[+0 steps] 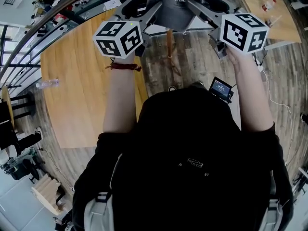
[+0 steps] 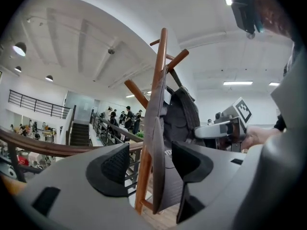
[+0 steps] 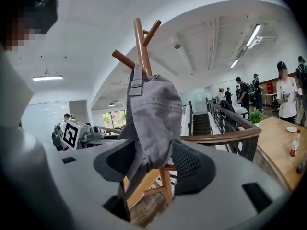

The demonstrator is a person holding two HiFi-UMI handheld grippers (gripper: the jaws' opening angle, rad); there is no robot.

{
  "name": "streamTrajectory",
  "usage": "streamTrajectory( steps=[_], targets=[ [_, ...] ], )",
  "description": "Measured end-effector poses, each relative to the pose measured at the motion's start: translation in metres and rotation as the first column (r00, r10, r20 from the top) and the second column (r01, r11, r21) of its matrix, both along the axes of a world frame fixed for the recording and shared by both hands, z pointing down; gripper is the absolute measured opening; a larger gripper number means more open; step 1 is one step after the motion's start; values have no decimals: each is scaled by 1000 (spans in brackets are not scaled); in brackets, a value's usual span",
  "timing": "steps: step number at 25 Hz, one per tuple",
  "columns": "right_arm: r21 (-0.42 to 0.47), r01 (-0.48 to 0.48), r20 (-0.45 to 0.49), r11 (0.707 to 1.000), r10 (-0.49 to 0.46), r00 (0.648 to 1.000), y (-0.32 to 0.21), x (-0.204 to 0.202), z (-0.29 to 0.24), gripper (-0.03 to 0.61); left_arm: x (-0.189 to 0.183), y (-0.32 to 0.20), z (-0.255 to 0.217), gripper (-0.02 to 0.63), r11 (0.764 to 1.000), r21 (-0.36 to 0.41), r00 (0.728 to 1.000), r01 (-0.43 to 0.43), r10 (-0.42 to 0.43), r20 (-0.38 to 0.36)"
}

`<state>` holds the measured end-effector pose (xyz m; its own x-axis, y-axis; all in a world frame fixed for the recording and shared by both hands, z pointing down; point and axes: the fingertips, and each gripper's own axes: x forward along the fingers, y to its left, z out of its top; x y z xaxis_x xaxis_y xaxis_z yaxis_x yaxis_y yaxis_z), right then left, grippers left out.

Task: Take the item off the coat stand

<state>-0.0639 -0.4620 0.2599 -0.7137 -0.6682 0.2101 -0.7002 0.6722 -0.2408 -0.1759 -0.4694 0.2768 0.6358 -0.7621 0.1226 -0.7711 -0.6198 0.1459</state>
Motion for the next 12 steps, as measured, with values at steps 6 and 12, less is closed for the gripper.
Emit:
streamTrajectory(
  steps=[6, 12],
  targets=[
    [9, 13, -5, 1000, -13, 1000, 4, 0, -3, 115, 13, 9, -5, 69, 998, 29, 998, -58, 57, 19],
    [64, 43, -33, 997, -41, 999, 11, -8, -11, 44, 12, 12, -5, 34, 998, 52, 998, -26, 23, 62]
  ],
)
